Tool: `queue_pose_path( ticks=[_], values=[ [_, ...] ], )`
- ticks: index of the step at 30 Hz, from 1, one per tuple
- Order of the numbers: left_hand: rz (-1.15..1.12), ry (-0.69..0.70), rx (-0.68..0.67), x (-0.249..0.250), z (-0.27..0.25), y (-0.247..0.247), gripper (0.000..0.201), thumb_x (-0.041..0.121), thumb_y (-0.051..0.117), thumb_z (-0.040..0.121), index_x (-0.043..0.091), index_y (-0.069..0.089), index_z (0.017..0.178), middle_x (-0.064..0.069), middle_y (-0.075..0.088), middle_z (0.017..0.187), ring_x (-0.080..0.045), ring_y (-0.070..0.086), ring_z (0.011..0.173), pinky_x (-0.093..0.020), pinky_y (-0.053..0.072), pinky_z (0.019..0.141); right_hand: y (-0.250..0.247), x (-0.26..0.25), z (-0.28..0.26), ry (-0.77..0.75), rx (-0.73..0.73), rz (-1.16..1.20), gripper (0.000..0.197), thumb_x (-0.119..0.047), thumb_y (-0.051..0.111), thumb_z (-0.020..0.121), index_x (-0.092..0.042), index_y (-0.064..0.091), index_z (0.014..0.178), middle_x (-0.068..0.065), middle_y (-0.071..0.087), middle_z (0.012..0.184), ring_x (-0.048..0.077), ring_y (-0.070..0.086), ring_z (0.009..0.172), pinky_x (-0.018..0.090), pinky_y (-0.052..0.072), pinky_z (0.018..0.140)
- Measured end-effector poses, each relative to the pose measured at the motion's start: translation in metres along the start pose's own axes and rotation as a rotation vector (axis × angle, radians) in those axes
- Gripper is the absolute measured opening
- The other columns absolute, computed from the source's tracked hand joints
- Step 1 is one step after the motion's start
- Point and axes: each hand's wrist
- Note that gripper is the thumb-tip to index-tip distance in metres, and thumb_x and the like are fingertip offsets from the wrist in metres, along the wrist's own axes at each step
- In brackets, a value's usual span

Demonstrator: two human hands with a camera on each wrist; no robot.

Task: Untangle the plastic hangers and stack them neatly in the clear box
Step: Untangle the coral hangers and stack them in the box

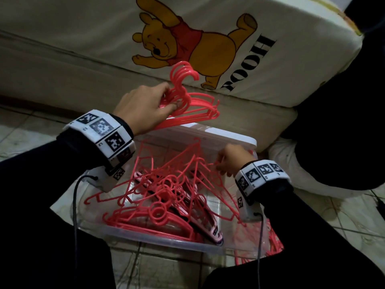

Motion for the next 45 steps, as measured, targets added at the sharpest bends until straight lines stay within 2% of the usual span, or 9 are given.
queue_pose_path(
  ticks=[3, 6, 9, 13, 25, 32, 35, 40, 45],
  values=[
    [0.007, 0.009, -0.009, 0.001, 0.000, 0.001, 0.036, 0.054, 0.050, 0.086, 0.023, 0.054, 0.104, -0.007, 0.063, 0.086, -0.035, 0.061, 0.083, -0.035, 0.039, 0.064, 0.021, 0.001, 0.009, -0.042, -0.095, -0.010, 0.022, -0.035, 0.072, 0.080, -0.017, 0.065, 0.071, 0.007, 0.069, 0.080, 0.024, 0.066, 0.076, 0.029, 0.050, 0.069],
    [0.016, 0.000, -0.023, 0.002, 0.000, 0.002, 0.036, 0.058, 0.050, 0.086, 0.025, 0.054, 0.102, -0.002, 0.059, 0.082, -0.032, 0.060, 0.081, -0.034, 0.038, 0.064, 0.030, 0.004, 0.021, -0.048, 0.046, -0.076, 0.040, -0.053, 0.061, 0.083, -0.014, 0.064, 0.076, 0.008, 0.062, 0.081, 0.025, 0.059, 0.080, 0.030, 0.042, 0.066],
    [0.015, -0.008, -0.031, 0.000, 0.000, 0.002, 0.035, 0.059, 0.049, 0.086, 0.027, 0.053, 0.099, 0.001, 0.056, 0.079, -0.030, 0.059, 0.078, -0.033, 0.038, 0.063, 0.035, 0.009, 0.030, -0.116, 0.269, -0.426, 0.027, -0.031, 0.052, 0.091, -0.017, 0.060, 0.112, 0.008, 0.058, 0.116, 0.028, 0.046, 0.115, 0.039, 0.040, 0.089],
    [0.015, -0.018, -0.041, -0.001, 0.001, 0.003, 0.033, 0.058, 0.051, 0.086, 0.026, 0.053, 0.095, 0.003, 0.054, 0.077, -0.029, 0.057, 0.075, -0.032, 0.034, 0.062, 0.050, 0.017, 0.035, -0.027, 0.089, -0.592, 0.036, -0.014, 0.039, 0.094, -0.014, 0.044, 0.130, 0.008, 0.049, 0.134, 0.027, 0.036, 0.129, 0.056, 0.021, 0.106],
    [-0.068, -0.060, 0.003, -0.001, 0.004, -0.003, 0.037, 0.060, 0.052, 0.085, 0.026, 0.057, 0.098, 0.000, 0.058, 0.082, -0.031, 0.060, 0.083, -0.039, 0.047, 0.069, 0.017, 0.019, 0.019, -0.057, 0.260, -0.481, 0.023, -0.025, 0.044, 0.091, -0.029, 0.063, 0.103, 0.001, 0.066, 0.109, 0.022, 0.058, 0.108, 0.042, 0.032, 0.096],
    [-0.117, -0.104, 0.059, -0.003, 0.005, -0.008, 0.046, 0.063, 0.050, 0.085, 0.024, 0.057, 0.109, -0.004, 0.068, 0.101, -0.027, 0.063, 0.093, -0.043, 0.050, 0.078, -0.022, 0.017, -0.024, -0.098, 0.304, -0.236, 0.026, -0.030, 0.045, 0.092, -0.042, 0.062, 0.108, 0.000, 0.065, 0.115, 0.025, 0.058, 0.109, 0.035, 0.043, 0.085],
    [-0.149, -0.119, 0.094, -0.002, 0.005, -0.010, 0.045, 0.062, 0.051, 0.085, 0.027, 0.055, 0.115, -0.003, 0.067, 0.105, -0.026, 0.062, 0.096, -0.043, 0.050, 0.081, -0.025, 0.014, -0.040, -0.101, 0.237, -0.120, 0.027, -0.026, 0.044, 0.091, -0.041, 0.062, 0.104, 0.000, 0.064, 0.114, 0.025, 0.055, 0.110, 0.035, 0.047, 0.084],
    [-0.164, -0.135, 0.123, -0.002, 0.009, -0.013, 0.043, 0.057, 0.054, 0.086, 0.025, 0.055, 0.115, -0.002, 0.067, 0.107, -0.024, 0.062, 0.096, -0.040, 0.050, 0.080, -0.024, 0.018, -0.050, -0.006, 0.293, -0.030, 0.025, -0.020, 0.044, 0.086, -0.032, 0.062, 0.099, 0.006, 0.066, 0.107, 0.029, 0.058, 0.103, 0.029, 0.037, 0.070],
    [-0.141, -0.144, 0.116, -0.001, 0.008, -0.010, 0.041, 0.057, 0.056, 0.085, 0.029, 0.055, 0.115, -0.001, 0.068, 0.106, -0.024, 0.062, 0.097, -0.038, 0.049, 0.078, 0.002, 0.008, -0.047, 0.012, 0.127, -0.099, 0.027, -0.013, 0.043, 0.088, -0.024, 0.062, 0.104, 0.009, 0.065, 0.109, 0.029, 0.057, 0.108, 0.032, 0.044, 0.091]
  ],
)
Point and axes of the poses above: each hand's wrist, its own z-axis towards the middle knuckle, its own y-axis out of the palm, x = y × z
